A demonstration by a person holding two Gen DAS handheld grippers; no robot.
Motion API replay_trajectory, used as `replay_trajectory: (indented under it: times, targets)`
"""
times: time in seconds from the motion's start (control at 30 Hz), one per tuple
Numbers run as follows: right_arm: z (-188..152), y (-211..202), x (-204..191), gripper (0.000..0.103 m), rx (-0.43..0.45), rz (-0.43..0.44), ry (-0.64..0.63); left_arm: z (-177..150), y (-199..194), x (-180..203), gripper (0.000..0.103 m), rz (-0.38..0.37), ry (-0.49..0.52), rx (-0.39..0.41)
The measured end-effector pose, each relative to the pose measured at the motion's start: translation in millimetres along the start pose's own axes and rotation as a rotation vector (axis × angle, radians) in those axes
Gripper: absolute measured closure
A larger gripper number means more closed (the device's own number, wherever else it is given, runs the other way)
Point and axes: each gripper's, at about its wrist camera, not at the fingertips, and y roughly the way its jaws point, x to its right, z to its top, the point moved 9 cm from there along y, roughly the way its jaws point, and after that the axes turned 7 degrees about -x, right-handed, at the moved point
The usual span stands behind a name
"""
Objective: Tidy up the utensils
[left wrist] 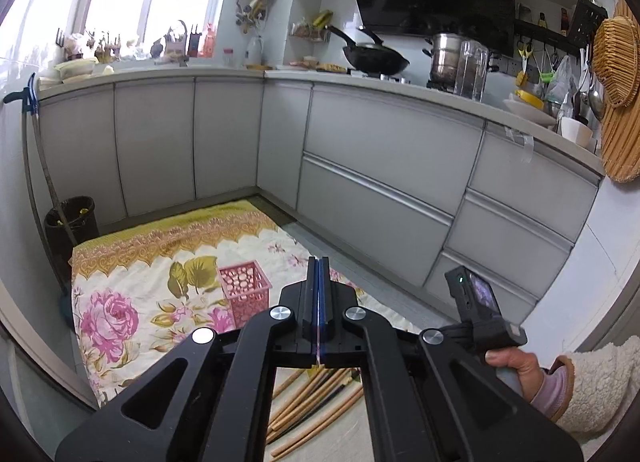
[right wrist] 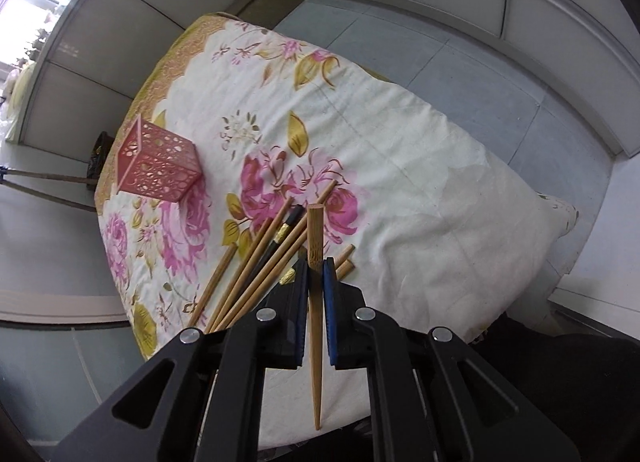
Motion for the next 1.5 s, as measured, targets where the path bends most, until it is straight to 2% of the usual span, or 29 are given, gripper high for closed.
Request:
replay_trajectory:
  times: [0.03, 0.07, 0.1, 0.13, 0.17, 0.23, 0.27, 0.3, 0.33, 0.43, 0.53, 0.6, 0.67, 0.83, 0.9, 1.03, 1.13, 1.2, 1.43, 1.5]
  targets:
    - [-2.3, -2.3, -0.1, 0.095, -0.002, 0.015, -0.007, -6.0, 9.7, -2.3, 0.103, 0.001, 0.007, -0.046]
    - [-5.3, -5.2, 0.6, 0.095, -0.01, 0.025, -0.009, -17.0, 26.1, -1.5, 0.093, -0.007, 0.043, -0.125]
    - [-6.8, -2.1, 1.1, 0.095, -0.027, 0.037, -0.004, -34.8, 47.8, 3.0, 0.061, -0.039, 0.102, -0.233]
    - [-7.9, 3.5, 5.1, 0.095, -0.047, 0.05, 0.011, -56.9, 72.6, 5.8, 0.044, -0.061, 0.157, -0.348]
    - [-8.8, 9.3, 9.5, 0.095, -0.065, 0.058, 0.025, -78.4, 99.3, 2.1, 0.031, -0.032, 0.2, -0.448]
    - [-6.9, 20.1, 19.2, 0.095, -0.085, 0.058, 0.053, -116.9, 149.6, -13.4, 0.043, 0.0, 0.207, -0.64]
    - [-5.4, 24.6, 24.1, 0.095, -0.093, 0.063, 0.069, -132.6, 168.6, -22.3, 0.055, 0.001, 0.196, -0.714]
    - [-3.0, 29.5, 28.2, 0.095, -0.105, 0.069, 0.083, -144.8, 187.4, -31.7, 0.059, 0.029, 0.2, -0.779]
    - [-1.0, 33.7, 31.1, 0.095, -0.117, 0.07, 0.091, -155.1, 201.5, -40.1, 0.06, 0.059, 0.219, -0.826]
    - [5.5, 45.1, 42.5, 0.095, -0.143, 0.071, 0.122, -169.2, 231.4, -45.5, 0.063, 0.056, 0.264, -0.927]
    - [11.2, 55.1, 53.9, 0.095, -0.165, 0.075, 0.156, -175.6, 248.3, -46.4, 0.064, 0.047, 0.307, -0.985]
    - [13.3, 60.1, 59.3, 0.095, -0.178, 0.076, 0.17, -181.0, 257.9, -51.2, 0.07, 0.059, 0.33, -1.018]
    - [14.4, 64.0, 62.4, 0.095, -0.189, 0.071, 0.175, -186.1, 264.7, -56.8, 0.071, 0.072, 0.343, -1.045]
    - [17.0, 71.1, 68.1, 0.095, -0.196, 0.048, 0.188, -187.2, 270.6, -61.1, 0.075, 0.033, 0.329, -1.058]
    - [19.1, 70.8, 66.8, 0.095, -0.188, 0.024, 0.186, -187.2, 269.3, -57.5, 0.087, 0.003, 0.326, -1.051]
    - [22.9, 72.4, 60.3, 0.095, -0.161, -0.034, 0.174, -186.5, 267.7, -56.9, 0.094, 0.026, 0.309, -0.996]
    - [24.2, 72.4, 57.6, 0.095, -0.139, -0.062, 0.16, -185.9, 259.5, -55.3, 0.095, 0.079, 0.277, -0.913]
    - [24.3, 71.3, 58.7, 0.095, -0.112, -0.044, 0.161, -174.1, 243.1, -55.6, 0.095, 0.088, 0.233, -0.821]
    - [3.8, 41.1, 38.7, 0.095, -0.043, 0.024, 0.076, -113.2, 145.3, -53.2, 0.097, 0.201, 0.143, -0.493]
    - [-3.6, 25.9, 29.3, 0.095, -0.026, 0.046, 0.04, -84.7, 135.7, -50.7, 0.097, 0.245, 0.114, -0.415]
